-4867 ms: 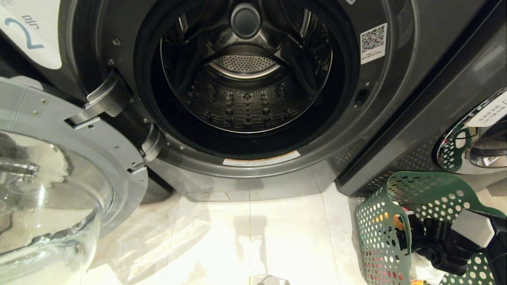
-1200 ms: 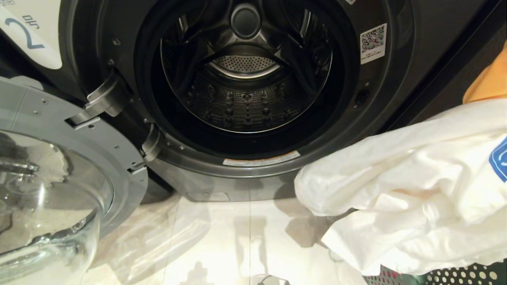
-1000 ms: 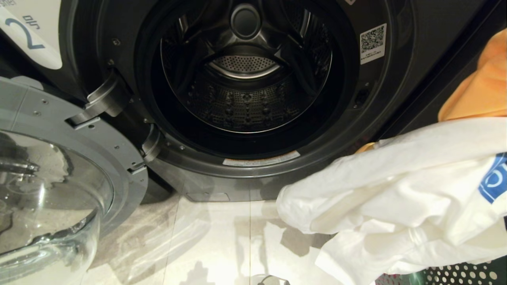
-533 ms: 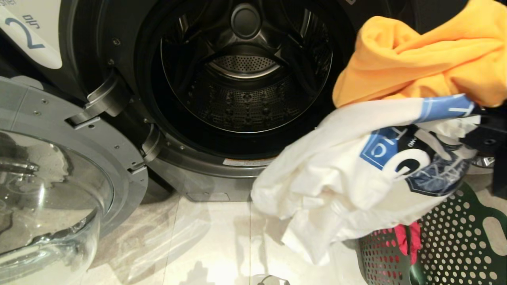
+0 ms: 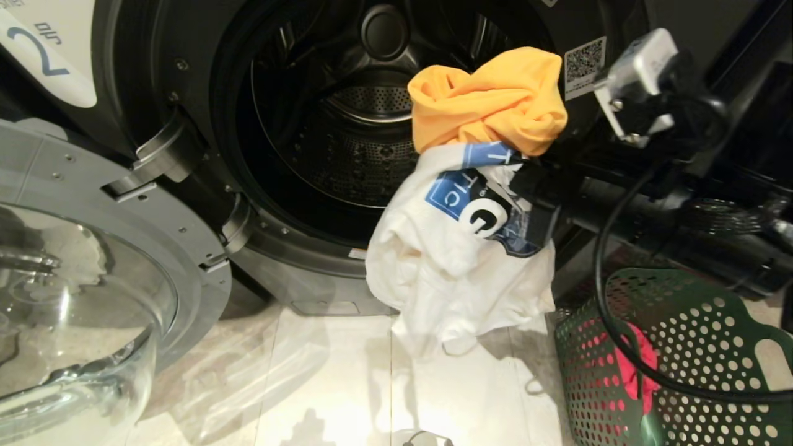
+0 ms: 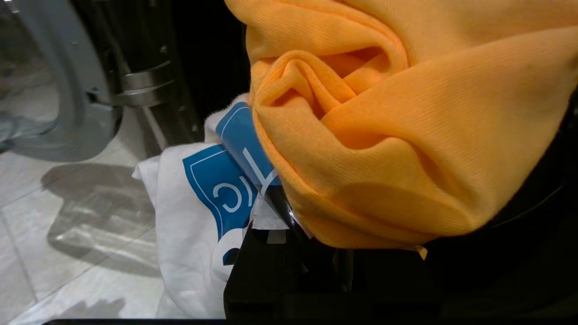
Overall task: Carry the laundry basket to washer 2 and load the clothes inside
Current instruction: Place the clothes into the washing machine
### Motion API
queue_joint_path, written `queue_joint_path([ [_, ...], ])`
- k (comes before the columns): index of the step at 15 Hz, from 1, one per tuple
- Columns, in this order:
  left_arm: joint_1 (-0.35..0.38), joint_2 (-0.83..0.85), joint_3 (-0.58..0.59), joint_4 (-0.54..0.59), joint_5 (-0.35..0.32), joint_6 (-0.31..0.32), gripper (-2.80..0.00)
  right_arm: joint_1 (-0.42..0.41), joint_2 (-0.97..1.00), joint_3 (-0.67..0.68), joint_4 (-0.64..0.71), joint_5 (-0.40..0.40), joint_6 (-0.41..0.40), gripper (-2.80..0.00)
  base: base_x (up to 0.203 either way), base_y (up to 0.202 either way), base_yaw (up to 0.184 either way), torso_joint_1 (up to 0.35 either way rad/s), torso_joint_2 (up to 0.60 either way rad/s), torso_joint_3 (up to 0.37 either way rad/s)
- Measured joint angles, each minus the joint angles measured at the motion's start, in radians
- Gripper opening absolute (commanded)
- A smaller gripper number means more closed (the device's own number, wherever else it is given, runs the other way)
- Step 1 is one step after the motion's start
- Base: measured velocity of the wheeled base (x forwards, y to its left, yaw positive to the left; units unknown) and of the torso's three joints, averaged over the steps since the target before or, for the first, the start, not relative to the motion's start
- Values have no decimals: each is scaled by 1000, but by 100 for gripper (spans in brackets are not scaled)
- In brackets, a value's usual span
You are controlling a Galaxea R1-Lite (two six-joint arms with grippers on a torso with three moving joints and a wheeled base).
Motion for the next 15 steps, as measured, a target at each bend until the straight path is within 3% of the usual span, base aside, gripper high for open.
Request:
queue_joint_path([
  [4, 0, 0, 0, 0, 0, 0, -280, 40, 187, -155, -25, -153, 85, -280, 0, 0, 0, 0, 0, 0],
  [7, 0, 0, 0, 0, 0, 0, -280, 66, 320, -289, -28, -252, 95, -280, 0, 0, 0, 0, 0, 0],
  [10, 0, 0, 0, 0, 0, 0, -280, 74, 456, -485, -26, -361, 99, -280, 0, 0, 0, 0, 0, 0],
  [15, 0, 0, 0, 0, 0, 0, -280, 66, 680, -896, 25, -466, 108, -280, 0, 0, 0, 0, 0, 0],
])
